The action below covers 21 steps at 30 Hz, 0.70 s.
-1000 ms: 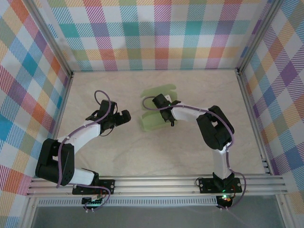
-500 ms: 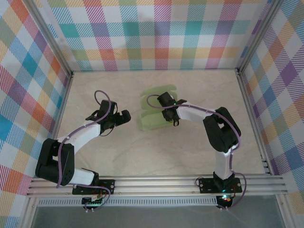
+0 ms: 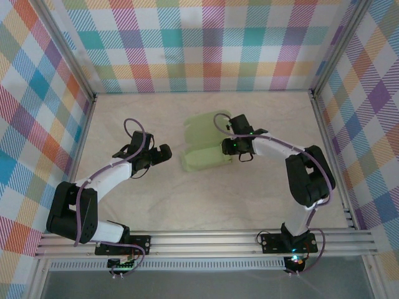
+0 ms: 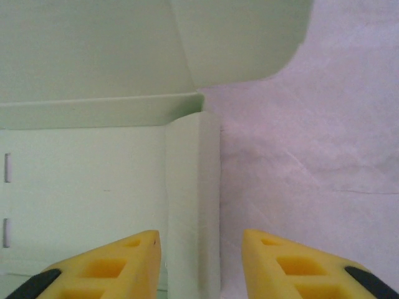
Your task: Fold the paper box
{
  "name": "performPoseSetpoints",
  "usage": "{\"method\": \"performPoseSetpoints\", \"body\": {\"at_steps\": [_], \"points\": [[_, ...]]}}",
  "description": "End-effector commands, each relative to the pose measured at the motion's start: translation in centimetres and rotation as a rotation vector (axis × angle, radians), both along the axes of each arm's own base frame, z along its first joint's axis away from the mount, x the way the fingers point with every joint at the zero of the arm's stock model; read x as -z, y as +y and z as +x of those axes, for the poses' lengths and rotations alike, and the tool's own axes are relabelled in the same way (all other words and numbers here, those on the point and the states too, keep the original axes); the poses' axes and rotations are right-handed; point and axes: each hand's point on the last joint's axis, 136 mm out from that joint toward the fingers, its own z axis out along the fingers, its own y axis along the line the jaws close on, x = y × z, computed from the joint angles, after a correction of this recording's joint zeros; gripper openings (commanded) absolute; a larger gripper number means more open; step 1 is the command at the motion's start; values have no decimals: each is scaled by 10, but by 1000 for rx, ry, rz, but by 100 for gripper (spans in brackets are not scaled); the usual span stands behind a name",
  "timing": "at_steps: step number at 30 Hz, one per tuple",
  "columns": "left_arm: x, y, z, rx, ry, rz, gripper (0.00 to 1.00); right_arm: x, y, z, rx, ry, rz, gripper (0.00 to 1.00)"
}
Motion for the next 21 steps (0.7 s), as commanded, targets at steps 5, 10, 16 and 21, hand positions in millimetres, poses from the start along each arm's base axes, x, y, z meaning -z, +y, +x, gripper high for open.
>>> {"method": "performPoseSetpoints", "body": {"at_steps": [5,10,16,21], "points": [[-3,-2,-2,16,-18,7,100,-9,10,2,-23,64,306,37],[-3,-2,0,17,-16,7,100,-4,10,1,-27,99,361,37],[-1,-4,1,23,-8,6,100,7,8,3,-8,126,380,37],[-1,-3,0,22,-9,8,100,15,0,5,18,142,380,36]]}}
